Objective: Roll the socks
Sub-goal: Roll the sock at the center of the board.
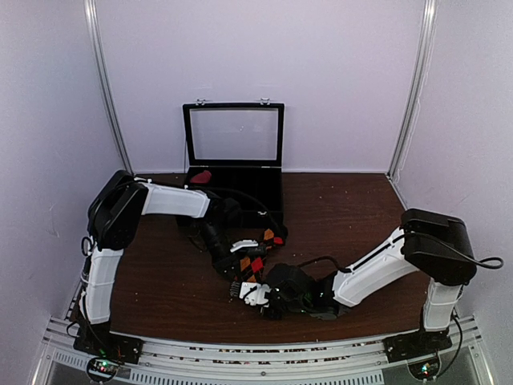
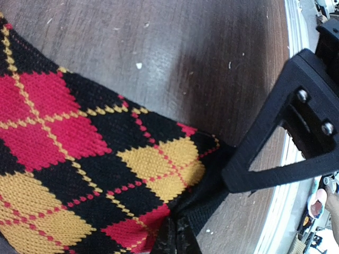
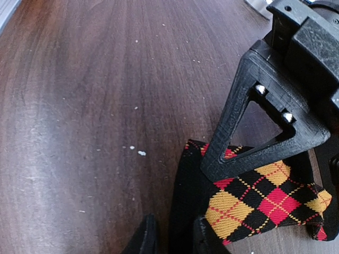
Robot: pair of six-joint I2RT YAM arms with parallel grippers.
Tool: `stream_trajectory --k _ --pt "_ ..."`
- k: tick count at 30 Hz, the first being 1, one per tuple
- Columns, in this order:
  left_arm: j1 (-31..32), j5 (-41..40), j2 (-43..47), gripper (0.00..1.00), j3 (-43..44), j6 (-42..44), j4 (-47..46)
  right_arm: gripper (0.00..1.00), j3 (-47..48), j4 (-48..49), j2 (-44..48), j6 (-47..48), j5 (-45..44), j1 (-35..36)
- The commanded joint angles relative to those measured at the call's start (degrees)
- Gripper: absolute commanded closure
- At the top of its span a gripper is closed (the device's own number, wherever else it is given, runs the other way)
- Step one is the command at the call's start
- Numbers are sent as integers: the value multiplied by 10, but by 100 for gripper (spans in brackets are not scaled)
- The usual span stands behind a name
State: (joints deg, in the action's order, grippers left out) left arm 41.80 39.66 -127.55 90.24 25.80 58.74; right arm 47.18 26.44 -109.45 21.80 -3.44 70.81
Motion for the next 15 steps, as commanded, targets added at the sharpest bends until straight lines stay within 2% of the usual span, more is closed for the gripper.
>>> stream_trajectory --k 1,5,7,9,10,13,15 --pt "-5 -4 6 100 -9 15 6 78 12 14 -13 -22 -13 -7" --pt "-5 -3 12 100 -13 26 9 88 11 8 -16 -39 -8 -15" --pt "-4 0 16 100 -17 32 9 97 9 1 -14 -52 2 -20" --pt "-6 8 30 100 -24 46 10 100 15 -13 -15 -76 17 -27" --pt "-6 12 40 97 -29 57 9 100 20 -26 -15 -91 31 -32" --pt "-12 13 84 80 -53 73 -16 100 30 -55 -10 -150 111 -57" --pt "-22 11 114 73 -73 80 -39 100 31 -61 -3 -194 169 -75"
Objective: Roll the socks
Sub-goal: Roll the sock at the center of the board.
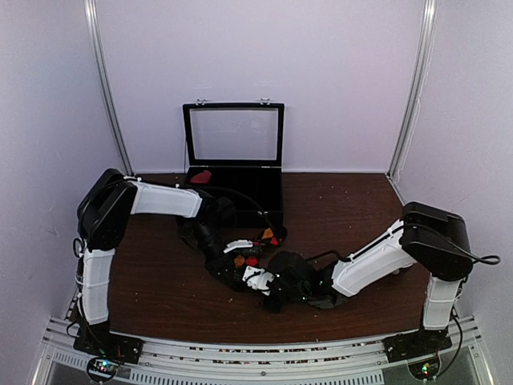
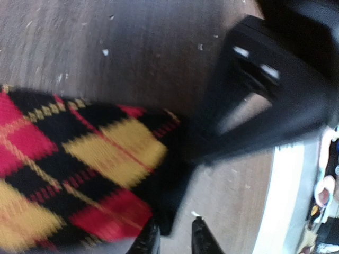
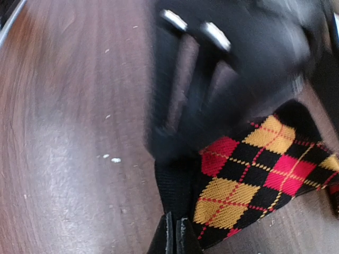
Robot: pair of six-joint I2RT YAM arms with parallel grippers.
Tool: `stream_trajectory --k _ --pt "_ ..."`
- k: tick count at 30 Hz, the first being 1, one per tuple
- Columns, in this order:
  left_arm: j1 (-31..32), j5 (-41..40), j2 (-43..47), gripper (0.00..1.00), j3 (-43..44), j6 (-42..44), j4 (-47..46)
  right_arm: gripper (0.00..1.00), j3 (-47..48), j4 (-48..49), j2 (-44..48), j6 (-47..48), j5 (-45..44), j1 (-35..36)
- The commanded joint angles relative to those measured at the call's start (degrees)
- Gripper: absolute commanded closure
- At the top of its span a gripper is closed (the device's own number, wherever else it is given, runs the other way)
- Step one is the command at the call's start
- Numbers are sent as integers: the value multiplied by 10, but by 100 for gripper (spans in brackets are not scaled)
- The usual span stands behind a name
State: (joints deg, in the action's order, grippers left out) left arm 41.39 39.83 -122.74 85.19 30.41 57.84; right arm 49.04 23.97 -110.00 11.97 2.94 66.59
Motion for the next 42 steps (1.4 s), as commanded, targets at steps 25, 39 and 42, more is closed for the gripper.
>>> stream_trajectory --k 25,39,42 --pt "52 -165 267 55 -244 209 -177 100 162 -239 -113 -454 375 -118" --pt "131 -297 218 60 -224 265 -268 100 121 -171 -122 -602 472 -155" --pt "141 -315 203 64 -220 270 -276 100 129 -175 -128 -617 486 -158"
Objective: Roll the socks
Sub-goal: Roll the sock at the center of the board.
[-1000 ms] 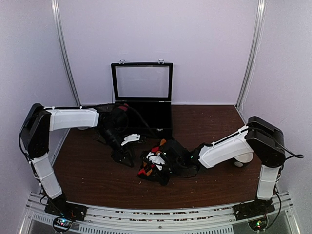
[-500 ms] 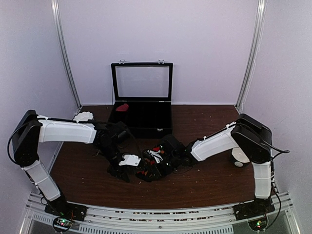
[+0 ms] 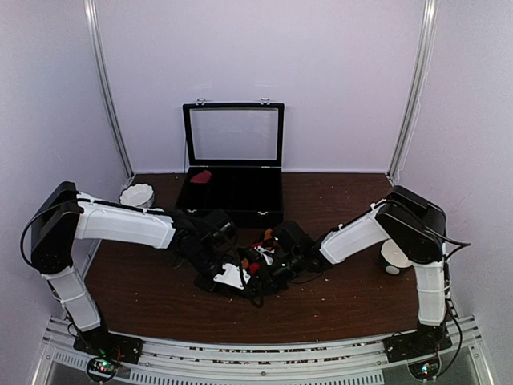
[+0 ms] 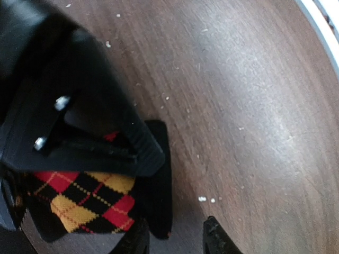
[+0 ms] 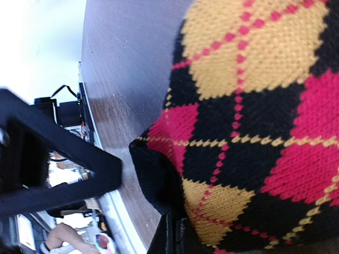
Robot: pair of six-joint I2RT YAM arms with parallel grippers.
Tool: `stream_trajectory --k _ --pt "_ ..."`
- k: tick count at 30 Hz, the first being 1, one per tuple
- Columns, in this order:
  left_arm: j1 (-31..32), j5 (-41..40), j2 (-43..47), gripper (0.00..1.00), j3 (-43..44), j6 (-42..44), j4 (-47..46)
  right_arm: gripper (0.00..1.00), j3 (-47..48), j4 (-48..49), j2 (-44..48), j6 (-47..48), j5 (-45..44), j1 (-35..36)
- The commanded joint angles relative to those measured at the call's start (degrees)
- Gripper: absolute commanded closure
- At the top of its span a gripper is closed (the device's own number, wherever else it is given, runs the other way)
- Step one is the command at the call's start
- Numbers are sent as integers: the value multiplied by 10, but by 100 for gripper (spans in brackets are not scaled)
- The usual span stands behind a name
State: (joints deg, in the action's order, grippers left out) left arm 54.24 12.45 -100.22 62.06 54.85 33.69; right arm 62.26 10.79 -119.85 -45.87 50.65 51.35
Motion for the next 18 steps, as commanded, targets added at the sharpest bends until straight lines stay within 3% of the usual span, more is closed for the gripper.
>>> stream_trajectory --k 1,12,18 --pt "13 -41 -26 65 13 25 -36 100 2 -52 -30 -36 9 -7" --pt "18 -81 -58 82 20 21 -50 100 14 -60 -30 -36 12 -11" --pt "18 -104 -68 80 29 10 -37 100 1 -16 -19 -66 19 -12"
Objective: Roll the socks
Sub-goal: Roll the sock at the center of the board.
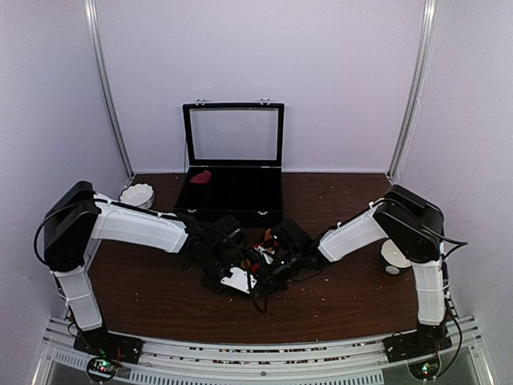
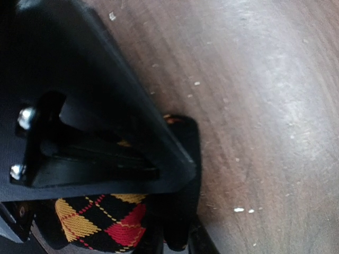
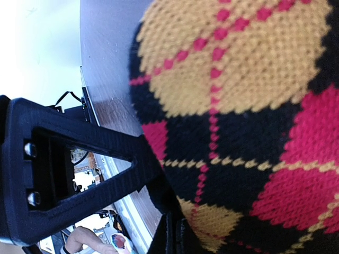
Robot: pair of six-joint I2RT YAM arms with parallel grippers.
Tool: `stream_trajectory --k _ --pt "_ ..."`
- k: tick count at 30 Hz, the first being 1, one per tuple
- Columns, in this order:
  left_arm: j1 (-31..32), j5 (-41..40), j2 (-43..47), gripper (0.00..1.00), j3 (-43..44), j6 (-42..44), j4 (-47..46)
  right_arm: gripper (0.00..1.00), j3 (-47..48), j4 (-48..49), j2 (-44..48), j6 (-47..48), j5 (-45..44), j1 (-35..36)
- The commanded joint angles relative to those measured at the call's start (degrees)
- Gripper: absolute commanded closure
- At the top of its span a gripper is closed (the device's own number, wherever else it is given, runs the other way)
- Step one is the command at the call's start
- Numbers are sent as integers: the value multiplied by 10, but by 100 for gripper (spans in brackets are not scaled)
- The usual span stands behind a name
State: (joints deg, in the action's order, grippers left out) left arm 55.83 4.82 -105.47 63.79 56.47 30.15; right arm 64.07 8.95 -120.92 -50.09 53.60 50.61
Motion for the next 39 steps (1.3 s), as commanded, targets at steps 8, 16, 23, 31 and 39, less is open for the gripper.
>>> stream_trajectory --k 8,16,23,31,39 --pt "-2 -33 -28 100 31 -32 33 98 -40 46 7 -39 -12 -6" --pt "-29 46 -31 100 61 -90 101 80 -80 117 40 -67 -26 -9" --pt "-64 183 -55 100 104 -148 198 65 -148 124 122 29 -115 -15" --pt "-94 288 -129 100 181 -175 303 56 -344 193 295 293 -374 58" --pt "-108 311 -180 100 233 -191 342 49 -312 140 327 522 -603 224"
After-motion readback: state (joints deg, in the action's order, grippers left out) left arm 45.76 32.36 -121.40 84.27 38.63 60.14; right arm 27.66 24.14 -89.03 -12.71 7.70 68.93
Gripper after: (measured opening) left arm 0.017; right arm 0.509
